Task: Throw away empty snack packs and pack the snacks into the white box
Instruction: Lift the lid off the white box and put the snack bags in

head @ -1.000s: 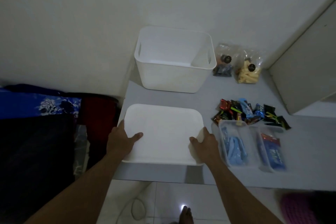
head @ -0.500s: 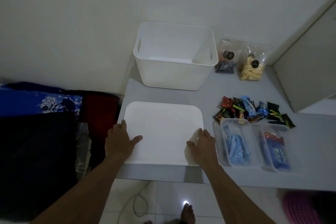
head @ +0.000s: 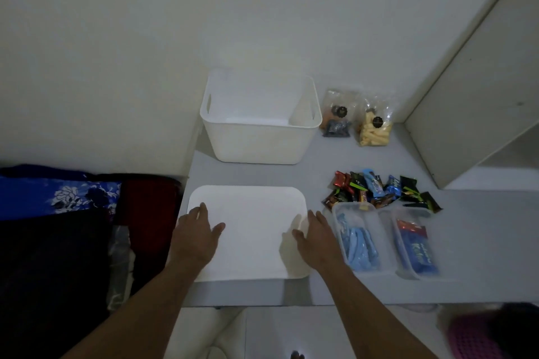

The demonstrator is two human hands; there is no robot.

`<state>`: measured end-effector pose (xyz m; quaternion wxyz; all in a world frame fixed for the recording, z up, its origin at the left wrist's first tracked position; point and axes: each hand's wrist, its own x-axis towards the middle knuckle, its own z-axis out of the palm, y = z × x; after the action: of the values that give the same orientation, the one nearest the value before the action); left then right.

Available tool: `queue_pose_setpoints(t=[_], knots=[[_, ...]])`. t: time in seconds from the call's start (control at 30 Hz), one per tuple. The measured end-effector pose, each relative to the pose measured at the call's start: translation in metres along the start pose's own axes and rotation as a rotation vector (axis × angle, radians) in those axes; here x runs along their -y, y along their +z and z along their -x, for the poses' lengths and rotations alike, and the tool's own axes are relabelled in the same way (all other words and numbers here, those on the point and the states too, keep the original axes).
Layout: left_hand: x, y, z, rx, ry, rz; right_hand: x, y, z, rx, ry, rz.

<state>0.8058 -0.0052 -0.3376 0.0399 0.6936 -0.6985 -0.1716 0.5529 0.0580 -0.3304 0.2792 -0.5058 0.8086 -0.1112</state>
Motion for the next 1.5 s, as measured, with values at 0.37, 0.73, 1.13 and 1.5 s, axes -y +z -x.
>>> queue_pose_setpoints(t=[0.37, 0.73, 1.13, 1.5], knots=[[-0.153, -0.088, -0.007, -0.073, 0.476, 0.061, 0.005, -0.149, 0.02, -0.115, -0.065, 0.12], [-0.313, -0.08, -0.057, -0.061, 0.571, 0.161, -0.06, -0.258, -0.066, -0.244, -0.079, 0.124], [-0.423, -0.007, -0.182, -0.074, 0.377, 0.366, -0.137, -0.309, -0.255, -0.194, -0.129, 0.053], [-0.432, 0.051, -0.262, -0.196, 0.086, 0.45, -0.165, -0.278, -0.367, -0.275, -0.057, -0.218]])
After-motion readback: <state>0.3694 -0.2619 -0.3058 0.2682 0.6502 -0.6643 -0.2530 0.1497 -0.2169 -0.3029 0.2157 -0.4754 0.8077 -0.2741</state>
